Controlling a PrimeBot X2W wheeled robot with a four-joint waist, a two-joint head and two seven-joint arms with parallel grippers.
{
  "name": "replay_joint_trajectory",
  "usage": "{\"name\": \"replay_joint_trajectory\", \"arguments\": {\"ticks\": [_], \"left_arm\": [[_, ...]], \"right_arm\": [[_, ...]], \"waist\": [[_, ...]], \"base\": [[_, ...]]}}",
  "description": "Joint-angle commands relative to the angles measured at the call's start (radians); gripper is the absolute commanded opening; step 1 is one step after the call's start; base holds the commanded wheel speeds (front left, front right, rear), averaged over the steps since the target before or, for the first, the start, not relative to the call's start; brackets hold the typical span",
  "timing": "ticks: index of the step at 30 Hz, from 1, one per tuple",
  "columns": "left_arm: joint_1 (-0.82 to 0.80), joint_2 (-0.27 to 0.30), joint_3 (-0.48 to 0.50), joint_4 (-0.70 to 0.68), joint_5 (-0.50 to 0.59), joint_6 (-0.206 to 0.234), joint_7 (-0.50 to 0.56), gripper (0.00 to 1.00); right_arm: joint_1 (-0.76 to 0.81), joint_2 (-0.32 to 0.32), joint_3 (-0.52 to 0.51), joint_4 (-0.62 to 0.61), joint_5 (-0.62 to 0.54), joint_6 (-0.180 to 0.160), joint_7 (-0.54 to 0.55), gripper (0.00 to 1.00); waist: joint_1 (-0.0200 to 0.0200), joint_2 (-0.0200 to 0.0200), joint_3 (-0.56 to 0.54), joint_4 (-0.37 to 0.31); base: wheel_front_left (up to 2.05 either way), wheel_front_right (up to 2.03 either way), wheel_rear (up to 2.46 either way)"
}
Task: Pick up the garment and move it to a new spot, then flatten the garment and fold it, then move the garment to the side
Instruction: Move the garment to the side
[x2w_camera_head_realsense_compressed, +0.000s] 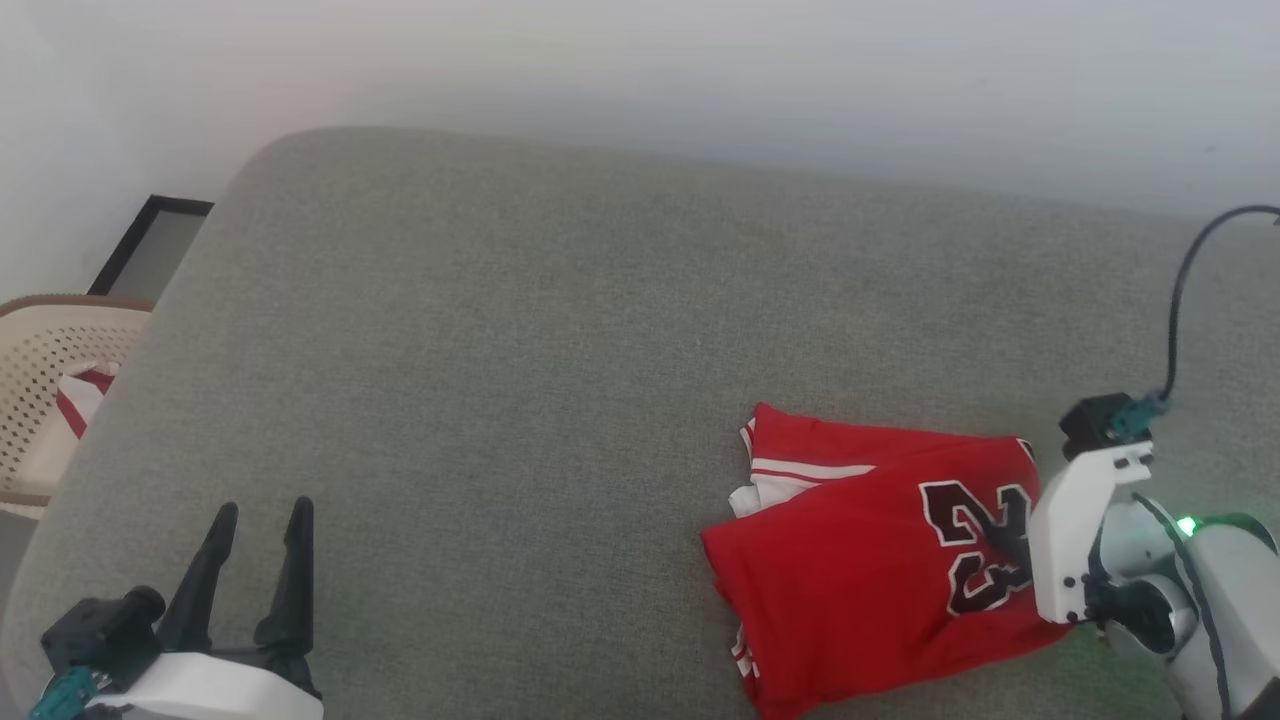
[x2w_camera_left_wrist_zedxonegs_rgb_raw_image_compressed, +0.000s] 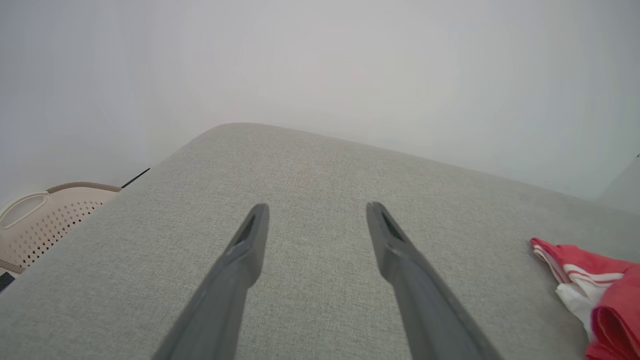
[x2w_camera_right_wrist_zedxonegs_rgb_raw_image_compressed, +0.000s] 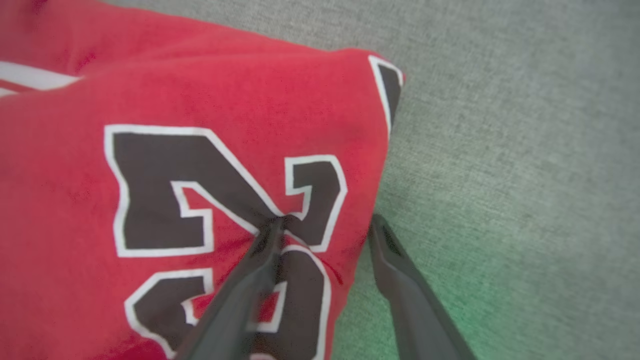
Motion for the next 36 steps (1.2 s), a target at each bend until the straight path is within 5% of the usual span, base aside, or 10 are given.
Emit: {"name": "replay_joint_trajectory", "arguments": {"ticks": [1, 21, 36], "left_arm": [[-0.014, -0.003, -0.001, 0.001, -0.003, -0.003, -0.004, 1.0], [-0.134, 0.025, -0.073, -0.015, 0.007, -0.003, -0.004, 1.0], [-0.344, 0.069, -0.229, -0.006, -0.001, -0.002, -0.004, 1.0]], "right_arm": [[0.017, 0.021, 0.019, 0.014, -0.002, 0.0, 0.017, 0.0], [-0.104, -0.098, -0.138, -0.119, -0.09, -0.001, 0.002, 0.0], [-0.273, -0.225, -0.237, -0.05, -0.219, -0.001, -0.092, 0.0]], "waist": [[0.0, 0.0, 0.003, 0.0], [0.0, 0.0, 0.082, -0.126], [0.0, 0.0, 0.202, -0.254]], "base": [[0.0, 0.0, 0.0], [0.0, 0.0, 0.0], [0.0, 0.0, 0.0]]}}
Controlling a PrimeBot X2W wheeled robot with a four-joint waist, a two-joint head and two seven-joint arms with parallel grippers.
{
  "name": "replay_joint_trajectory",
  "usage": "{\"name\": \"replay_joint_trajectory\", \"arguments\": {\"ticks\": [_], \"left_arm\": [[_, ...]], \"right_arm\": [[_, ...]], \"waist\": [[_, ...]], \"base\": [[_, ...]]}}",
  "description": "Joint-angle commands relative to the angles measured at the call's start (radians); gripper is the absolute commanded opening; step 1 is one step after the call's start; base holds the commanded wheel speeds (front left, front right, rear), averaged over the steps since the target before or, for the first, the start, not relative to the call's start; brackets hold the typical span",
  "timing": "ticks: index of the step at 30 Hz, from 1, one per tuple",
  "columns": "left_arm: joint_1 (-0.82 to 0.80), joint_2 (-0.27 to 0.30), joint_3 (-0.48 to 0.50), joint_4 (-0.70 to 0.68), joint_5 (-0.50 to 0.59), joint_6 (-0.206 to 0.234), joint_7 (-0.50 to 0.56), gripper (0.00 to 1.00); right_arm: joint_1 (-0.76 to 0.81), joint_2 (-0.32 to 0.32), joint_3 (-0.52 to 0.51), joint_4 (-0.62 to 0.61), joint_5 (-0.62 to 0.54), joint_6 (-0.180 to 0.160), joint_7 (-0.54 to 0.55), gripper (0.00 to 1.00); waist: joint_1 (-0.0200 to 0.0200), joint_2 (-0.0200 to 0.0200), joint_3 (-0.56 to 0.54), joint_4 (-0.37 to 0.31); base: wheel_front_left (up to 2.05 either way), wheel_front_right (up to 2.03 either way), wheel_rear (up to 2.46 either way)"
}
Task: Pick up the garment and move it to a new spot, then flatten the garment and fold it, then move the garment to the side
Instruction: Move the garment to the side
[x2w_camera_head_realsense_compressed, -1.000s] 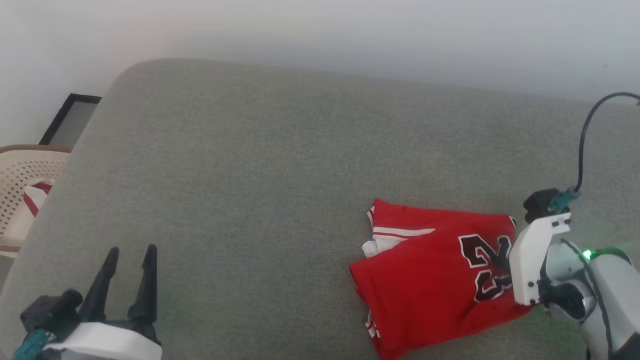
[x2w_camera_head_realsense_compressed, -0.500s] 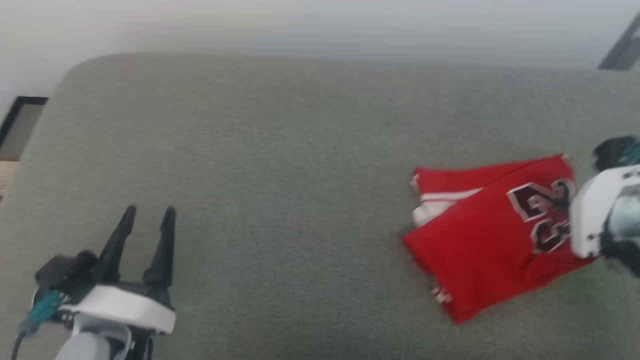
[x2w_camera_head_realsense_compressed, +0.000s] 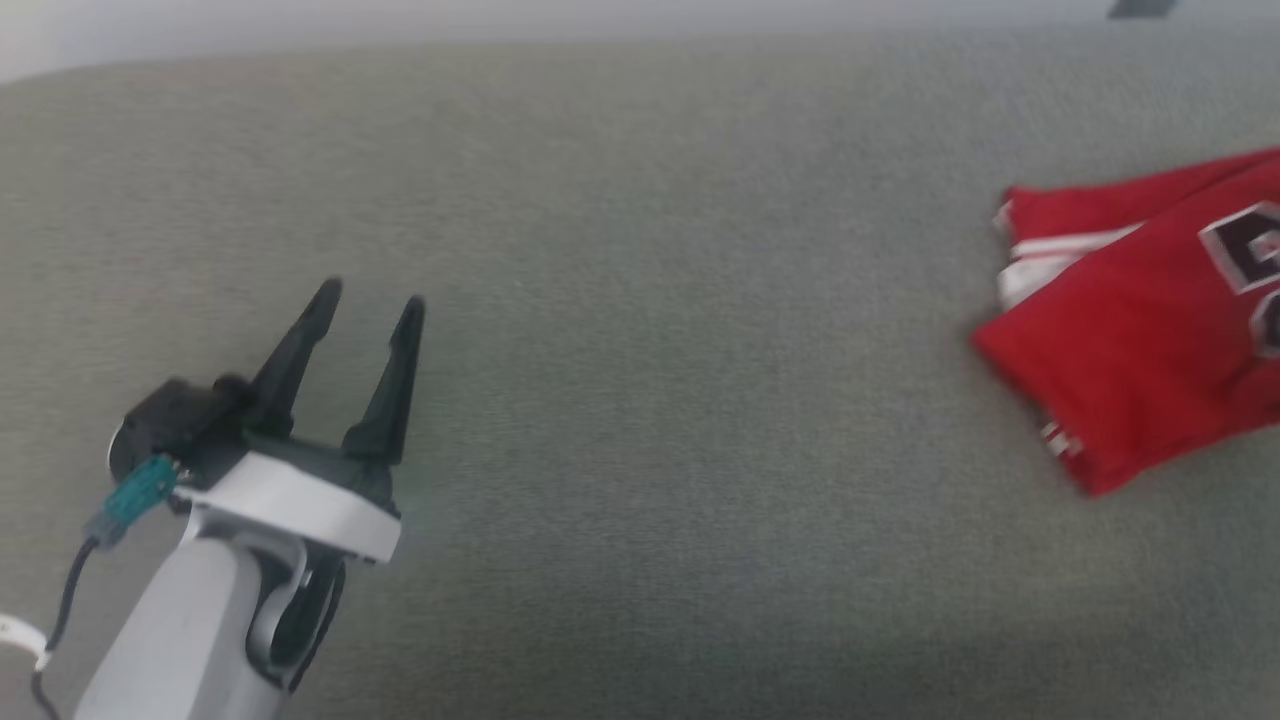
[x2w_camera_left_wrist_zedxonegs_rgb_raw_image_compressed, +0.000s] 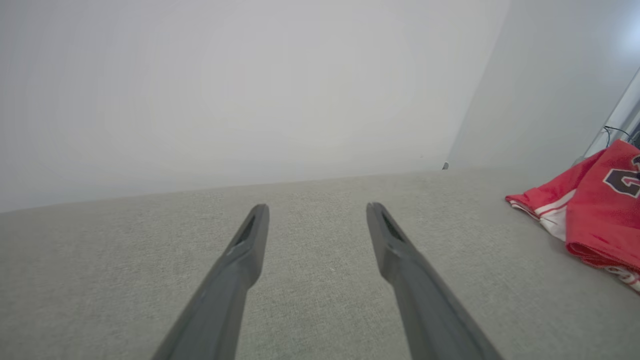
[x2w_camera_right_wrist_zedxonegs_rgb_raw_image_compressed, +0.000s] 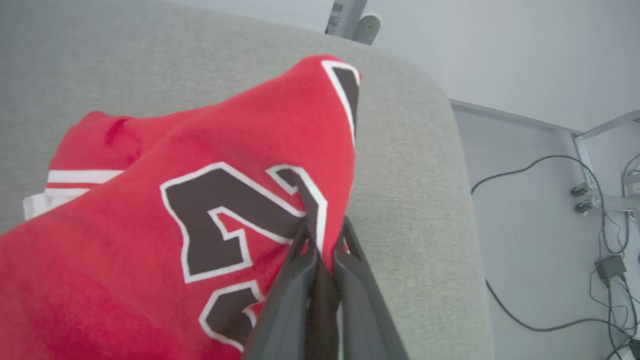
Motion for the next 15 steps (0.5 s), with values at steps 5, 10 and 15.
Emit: {"name": "replay_joint_trajectory", "arguments": {"ticks": [5, 10, 15], "left_arm": [[-0.097, 0.02, -0.061, 0.005, -0.013, -0.002, -0.004, 1.0], [-0.16, 0.034, -0.11, 0.007, -0.023, -0.002, -0.004, 1.0], [-0.211, 0.048, -0.146, 0.007, -0.029, -0.002, -0.004, 1.0]], "right_arm": [[-0.085, -0.043, -0.055, 0.066, -0.101, -0.002, -0.102, 0.0], [-0.138, -0.067, -0.093, 0.133, -0.191, -0.002, -0.174, 0.0], [-0.189, -0.094, -0.151, 0.201, -0.299, -0.002, -0.243, 0.0]], "waist": [[0.0, 0.0, 0.077, -0.059], [0.0, 0.0, 0.12, -0.078], [0.0, 0.0, 0.163, -0.088]], "base": [[0.0, 0.0, 0.0], [0.0, 0.0, 0.0], [0.0, 0.0, 0.0]]}}
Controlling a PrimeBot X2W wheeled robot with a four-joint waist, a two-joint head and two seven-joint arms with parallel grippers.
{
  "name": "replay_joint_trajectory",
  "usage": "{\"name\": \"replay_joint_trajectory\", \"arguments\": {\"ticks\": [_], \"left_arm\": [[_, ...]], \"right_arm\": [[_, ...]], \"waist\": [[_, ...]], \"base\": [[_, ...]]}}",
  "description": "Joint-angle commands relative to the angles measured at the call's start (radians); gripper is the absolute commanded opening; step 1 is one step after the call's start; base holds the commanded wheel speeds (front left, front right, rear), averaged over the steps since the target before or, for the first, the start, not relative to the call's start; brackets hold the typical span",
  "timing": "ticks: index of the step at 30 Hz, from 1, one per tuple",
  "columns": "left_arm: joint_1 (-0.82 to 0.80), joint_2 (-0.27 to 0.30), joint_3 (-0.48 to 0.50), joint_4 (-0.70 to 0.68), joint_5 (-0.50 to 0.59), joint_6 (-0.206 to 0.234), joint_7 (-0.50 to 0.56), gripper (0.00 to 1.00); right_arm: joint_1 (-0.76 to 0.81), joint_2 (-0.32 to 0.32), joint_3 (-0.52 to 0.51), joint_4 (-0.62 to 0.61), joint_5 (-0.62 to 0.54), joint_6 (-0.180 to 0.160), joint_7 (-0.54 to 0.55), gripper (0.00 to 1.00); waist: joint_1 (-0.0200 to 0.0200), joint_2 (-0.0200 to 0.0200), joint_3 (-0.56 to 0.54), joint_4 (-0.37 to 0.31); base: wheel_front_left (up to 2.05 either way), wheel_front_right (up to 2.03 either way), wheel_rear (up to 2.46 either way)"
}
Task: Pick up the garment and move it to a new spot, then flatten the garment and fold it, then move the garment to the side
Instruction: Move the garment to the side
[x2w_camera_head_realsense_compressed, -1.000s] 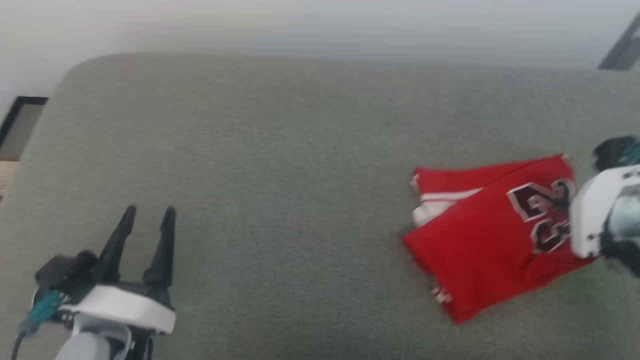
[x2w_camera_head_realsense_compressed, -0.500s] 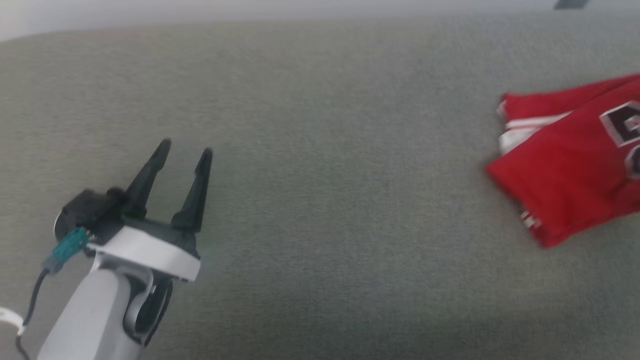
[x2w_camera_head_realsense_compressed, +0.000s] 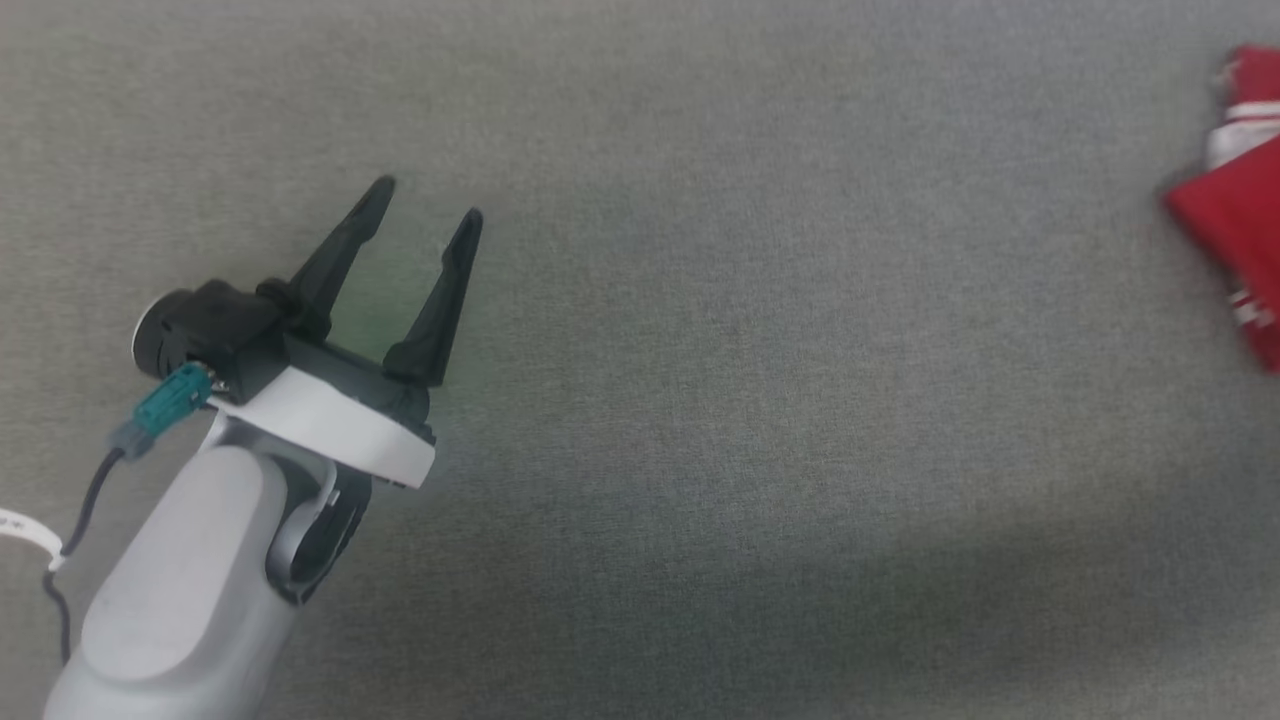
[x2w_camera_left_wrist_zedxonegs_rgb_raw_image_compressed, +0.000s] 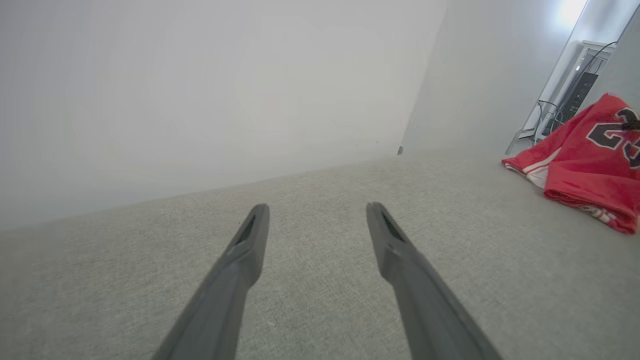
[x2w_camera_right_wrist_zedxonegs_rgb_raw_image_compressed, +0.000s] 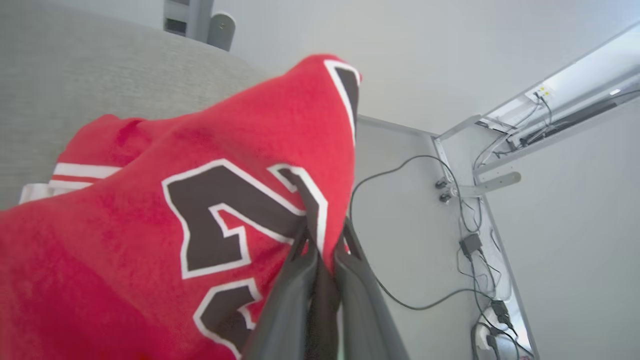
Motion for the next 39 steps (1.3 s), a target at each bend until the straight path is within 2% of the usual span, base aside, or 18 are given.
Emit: {"name": "replay_joint_trajectory", "arguments": {"ticks": [1, 5, 9, 20, 21, 23, 25, 32, 39], "left_arm": [[-0.02, 0.005, -0.006, 0.0, -0.014, -0.002, -0.004, 1.0], [-0.054, 0.012, -0.032, -0.003, -0.016, -0.002, -0.004, 1.0], [-0.078, 0.013, -0.055, -0.001, -0.016, -0.002, -0.004, 1.0], [-0.129, 0.014, -0.096, 0.001, -0.027, -0.002, -0.004, 1.0], [-0.132, 0.014, -0.098, 0.001, -0.029, -0.002, -0.004, 1.0], [-0.135, 0.014, -0.1, 0.002, -0.031, -0.002, -0.004, 1.0], [-0.13, 0.014, -0.092, 0.0, -0.039, -0.002, -0.004, 1.0], [-0.098, 0.014, -0.063, -0.007, -0.052, -0.002, -0.004, 1.0], [-0.044, 0.01, -0.023, -0.018, -0.075, -0.002, -0.004, 1.0]], "right_arm": [[-0.022, -0.007, -0.018, 0.014, -0.033, -0.002, -0.024, 0.0], [-0.057, -0.012, -0.098, 0.062, -0.149, -0.002, -0.07, 0.0], [-0.074, 0.023, -0.157, 0.096, -0.253, -0.002, -0.09, 0.0], [-0.089, 0.114, -0.295, 0.179, -0.405, -0.002, -0.092, 0.01], [-0.091, 0.118, -0.311, 0.183, -0.416, -0.002, -0.092, 0.11], [-0.097, 0.127, -0.345, 0.18, -0.449, -0.002, -0.095, 0.44], [-0.107, 0.14, -0.377, 0.17, -0.475, -0.002, -0.105, 0.99], [-0.118, 0.181, -0.428, 0.155, -0.536, -0.002, -0.142, 1.0], [-0.131, 0.249, -0.456, 0.176, -0.523, -0.002, -0.208, 1.0]], "waist": [[0.0, 0.0, 0.021, -0.007], [0.0, 0.0, 0.052, -0.01], [0.0, 0.0, 0.073, -0.012], [0.0, 0.0, 0.105, 0.002], [0.0, 0.0, 0.105, 0.005], [0.0, 0.0, 0.104, 0.01], [0.0, 0.0, 0.099, 0.013], [0.0, 0.0, 0.067, 0.017], [0.0, 0.0, 0.011, 0.021]], "base": [[0.0, 0.0, 0.0], [0.0, 0.0, 0.0], [0.0, 0.0, 0.0], [0.0, 0.0, 0.0], [0.0, 0.0, 0.0], [0.0, 0.0, 0.0], [0.0, 0.0, 0.0], [0.0, 0.0, 0.0], [0.0, 0.0, 0.0]]}}
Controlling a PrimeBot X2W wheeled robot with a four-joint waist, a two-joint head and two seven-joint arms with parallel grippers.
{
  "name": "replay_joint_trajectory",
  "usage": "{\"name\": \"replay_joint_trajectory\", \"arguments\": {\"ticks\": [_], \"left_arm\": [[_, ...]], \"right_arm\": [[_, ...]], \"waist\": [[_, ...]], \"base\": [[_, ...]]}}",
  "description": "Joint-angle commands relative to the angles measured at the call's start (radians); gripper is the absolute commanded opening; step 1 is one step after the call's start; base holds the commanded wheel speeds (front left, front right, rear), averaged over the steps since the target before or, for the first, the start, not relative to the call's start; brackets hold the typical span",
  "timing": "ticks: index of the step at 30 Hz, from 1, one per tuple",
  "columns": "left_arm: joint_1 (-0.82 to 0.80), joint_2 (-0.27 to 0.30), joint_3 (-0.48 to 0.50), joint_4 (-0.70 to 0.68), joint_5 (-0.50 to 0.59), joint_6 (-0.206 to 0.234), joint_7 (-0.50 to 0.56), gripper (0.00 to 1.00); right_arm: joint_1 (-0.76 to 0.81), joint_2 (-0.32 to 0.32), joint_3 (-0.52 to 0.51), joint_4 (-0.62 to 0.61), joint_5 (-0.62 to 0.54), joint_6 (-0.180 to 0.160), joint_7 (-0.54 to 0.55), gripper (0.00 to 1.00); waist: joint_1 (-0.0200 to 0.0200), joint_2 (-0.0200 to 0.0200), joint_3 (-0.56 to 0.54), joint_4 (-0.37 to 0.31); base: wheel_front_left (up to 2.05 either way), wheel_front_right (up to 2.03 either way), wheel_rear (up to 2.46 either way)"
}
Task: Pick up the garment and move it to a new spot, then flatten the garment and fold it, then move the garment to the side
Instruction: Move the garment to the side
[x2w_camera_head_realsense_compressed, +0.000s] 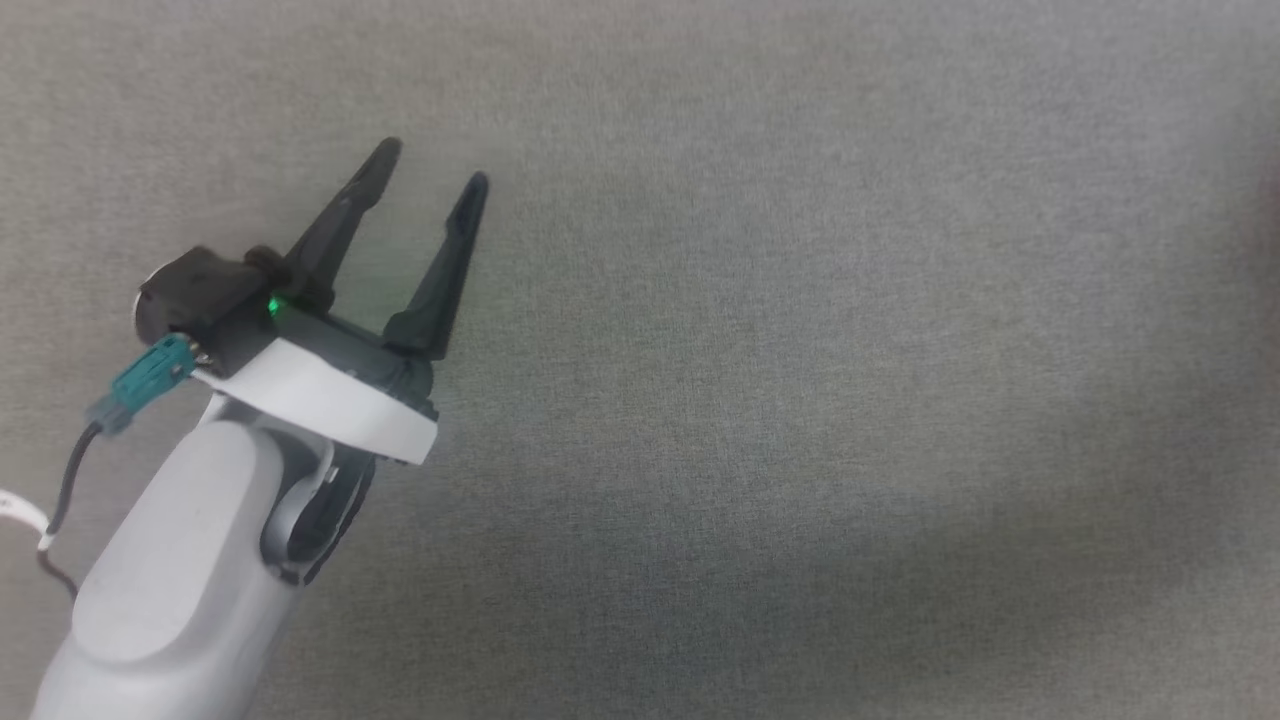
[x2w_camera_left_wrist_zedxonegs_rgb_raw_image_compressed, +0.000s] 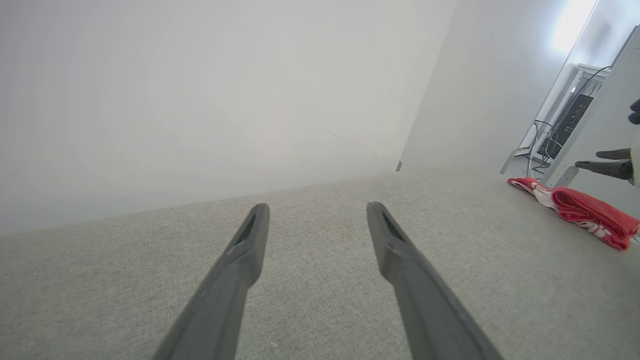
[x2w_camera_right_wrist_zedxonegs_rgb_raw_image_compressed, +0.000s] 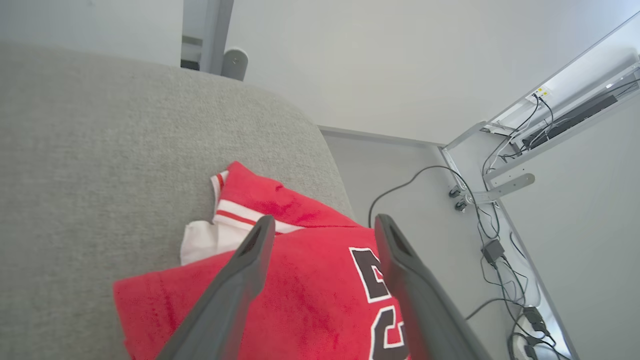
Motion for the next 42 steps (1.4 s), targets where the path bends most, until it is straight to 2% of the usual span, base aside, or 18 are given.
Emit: {"name": "replay_joint_trajectory", "arguments": {"ticks": [1, 5, 14, 22, 31, 42], "left_arm": [[0.021, 0.002, 0.014, -0.002, -0.005, -0.002, -0.004, 1.0], [0.069, -0.001, 0.05, -0.001, -0.002, -0.002, -0.004, 1.0], [0.214, -0.006, 0.141, 0.029, -0.009, -0.002, -0.004, 1.0], [0.349, -0.01, 0.221, 0.039, 0.011, -0.002, -0.004, 1.0], [0.497, -0.015, 0.303, 0.018, 0.047, -0.002, -0.004, 1.0], [0.634, -0.042, 0.371, -0.036, 0.095, -0.002, -0.004, 1.0]], "right_arm": [[-0.007, 0.024, -0.01, 0.009, 0.02, -0.002, -0.023, 1.0], [0.019, 0.088, -0.013, 0.022, 0.06, -0.002, -0.093, 1.0], [0.138, 0.199, 0.088, 0.063, 0.139, -0.002, -0.278, 1.0], [0.284, 0.265, 0.206, 0.026, 0.252, -0.002, -0.33, 1.0], [0.506, 0.317, 0.331, -0.196, 0.382, -0.002, -0.329, 1.0], [0.726, 0.367, 0.36, -0.457, 0.398, -0.002, -0.328, 1.0]], "waist": [[0.0, 0.0, -0.026, 0.004], [0.0, 0.0, -0.076, 0.008], [0.0, 0.0, -0.212, 0.022], [0.0, 0.0, -0.328, 0.041], [0.0, 0.0, -0.421, 0.06], [0.0, 0.0, -0.465, 0.074]], "base": [[0.0, 0.0, 0.0], [0.0, 0.0, 0.0], [0.0, 0.0, 0.0], [0.0, 0.0, 0.0], [0.0, 0.0, 0.0], [0.0, 0.0, 0.0]]}}
